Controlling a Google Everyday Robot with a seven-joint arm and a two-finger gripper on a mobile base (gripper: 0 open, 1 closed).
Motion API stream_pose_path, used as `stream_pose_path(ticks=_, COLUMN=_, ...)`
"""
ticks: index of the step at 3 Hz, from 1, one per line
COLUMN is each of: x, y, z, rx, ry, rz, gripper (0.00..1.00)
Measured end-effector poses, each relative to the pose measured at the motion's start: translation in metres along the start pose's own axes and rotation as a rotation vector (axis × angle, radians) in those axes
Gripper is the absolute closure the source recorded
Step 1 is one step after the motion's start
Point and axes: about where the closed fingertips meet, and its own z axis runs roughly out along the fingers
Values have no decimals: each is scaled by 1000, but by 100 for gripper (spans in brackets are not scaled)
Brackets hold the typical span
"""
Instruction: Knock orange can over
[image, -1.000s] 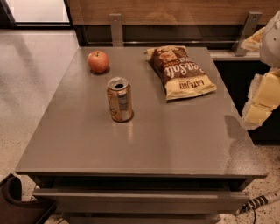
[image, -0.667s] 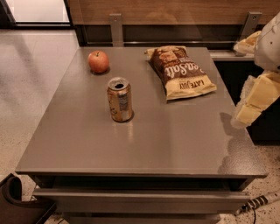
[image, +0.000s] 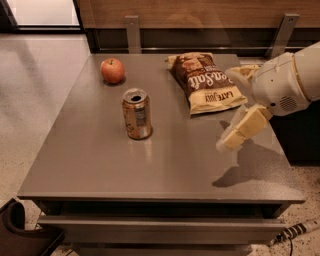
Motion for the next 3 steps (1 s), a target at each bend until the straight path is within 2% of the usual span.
stream_pose_path(ticks=1, x=-31, y=6, z=38, rx=-43, ry=-187, rz=0, gripper=0)
stream_pose_path(ticks=2, x=-57, y=13, z=68, rx=-73, ry=-304, rz=2, gripper=0)
stream_pose_path(ticks=3, x=-81, y=21, z=92, rx=-95, ry=-362, rz=-14, gripper=0)
